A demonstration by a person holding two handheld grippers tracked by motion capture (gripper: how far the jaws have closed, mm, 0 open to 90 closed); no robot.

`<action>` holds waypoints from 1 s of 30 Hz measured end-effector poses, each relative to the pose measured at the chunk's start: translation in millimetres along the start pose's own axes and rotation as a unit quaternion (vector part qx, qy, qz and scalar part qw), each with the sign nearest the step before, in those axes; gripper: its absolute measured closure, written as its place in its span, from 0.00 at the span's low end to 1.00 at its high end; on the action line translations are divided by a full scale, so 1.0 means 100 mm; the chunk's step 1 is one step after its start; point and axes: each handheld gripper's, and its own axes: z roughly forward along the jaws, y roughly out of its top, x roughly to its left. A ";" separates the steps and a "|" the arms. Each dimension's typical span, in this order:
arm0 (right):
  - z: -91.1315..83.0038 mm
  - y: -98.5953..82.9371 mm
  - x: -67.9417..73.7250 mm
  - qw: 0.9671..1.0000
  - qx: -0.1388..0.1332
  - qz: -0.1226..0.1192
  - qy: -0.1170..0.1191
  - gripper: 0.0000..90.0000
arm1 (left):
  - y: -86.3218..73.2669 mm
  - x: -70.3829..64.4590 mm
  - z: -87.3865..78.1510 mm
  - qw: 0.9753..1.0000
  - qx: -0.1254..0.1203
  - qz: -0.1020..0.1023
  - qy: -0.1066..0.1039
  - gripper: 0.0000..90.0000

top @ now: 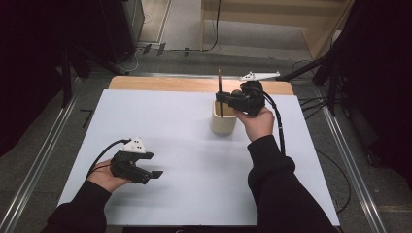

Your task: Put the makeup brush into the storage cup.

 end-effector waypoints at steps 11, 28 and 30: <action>0.01 0.12 -0.12 1.000 -0.010 0.006 -0.028 0.93 | 0.00 0.01 -0.01 1.000 0.000 -0.001 -0.001 0.27; 0.15 0.08 -0.39 0.998 -0.016 0.031 -0.057 0.93 | 0.00 0.00 -0.01 1.000 -0.002 0.001 -0.006 0.27; 0.17 0.06 -0.43 0.997 -0.015 0.034 -0.061 0.93 | 0.00 0.00 0.00 1.000 -0.002 0.001 -0.006 0.27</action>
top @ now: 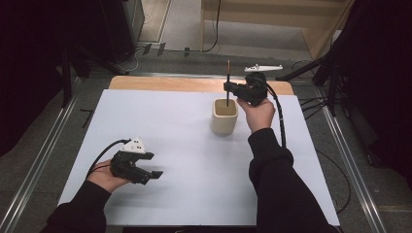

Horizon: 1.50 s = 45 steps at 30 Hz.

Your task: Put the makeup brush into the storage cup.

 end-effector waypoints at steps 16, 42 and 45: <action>0.13 -0.07 0.00 1.000 0.006 -0.008 -0.015 0.93 | -0.01 0.01 0.00 1.000 0.000 -0.004 0.001 0.27; 0.18 -0.45 -0.03 1.000 0.001 -0.002 -0.018 0.93 | -0.01 0.00 0.01 1.000 0.005 -0.001 0.001 0.27; 0.18 -0.47 -0.02 1.000 0.005 -0.002 -0.017 0.93 | -0.01 0.01 0.01 1.000 0.006 -0.001 0.001 0.27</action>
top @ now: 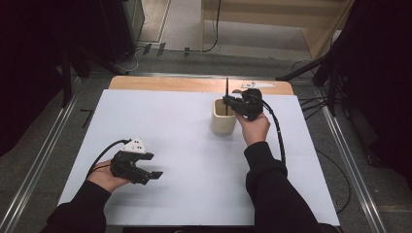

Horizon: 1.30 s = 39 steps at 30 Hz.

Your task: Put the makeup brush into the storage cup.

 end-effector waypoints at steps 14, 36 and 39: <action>0.00 -0.04 0.01 1.000 0.000 0.001 0.008 0.93 | 0.00 -0.01 0.00 1.000 0.000 0.001 0.000 0.27; -0.05 -0.03 0.02 1.000 -0.027 -0.009 0.011 0.39 | 0.00 -0.01 -0.01 1.000 -0.003 0.002 0.000 0.27; -0.05 -0.03 0.02 1.000 -0.020 -0.011 0.010 0.31 | 0.00 -0.01 -0.01 1.000 -0.005 0.003 0.000 0.27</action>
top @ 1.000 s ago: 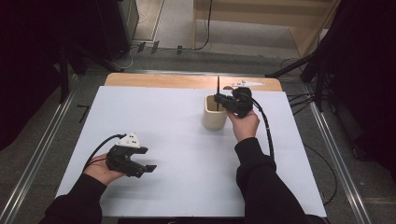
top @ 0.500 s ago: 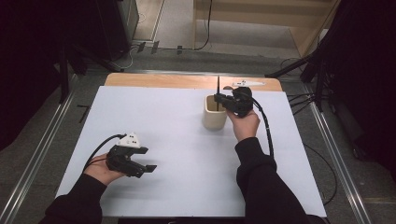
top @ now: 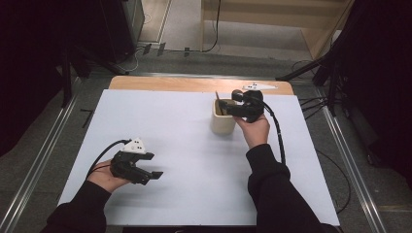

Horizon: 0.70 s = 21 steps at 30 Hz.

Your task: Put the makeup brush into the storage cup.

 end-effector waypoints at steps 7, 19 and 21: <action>-0.01 -0.03 0.04 1.000 0.021 -0.015 -0.003 0.25 | 0.00 0.00 0.00 1.000 0.001 -0.001 -0.001 0.27; -0.12 -0.07 0.09 0.999 0.029 -0.023 0.015 0.26 | 0.00 0.00 -0.01 1.000 0.001 -0.001 0.001 0.27; -0.14 -0.08 0.10 0.999 0.029 -0.021 0.021 0.26 | 0.00 0.00 -0.01 1.000 0.002 0.000 0.002 0.27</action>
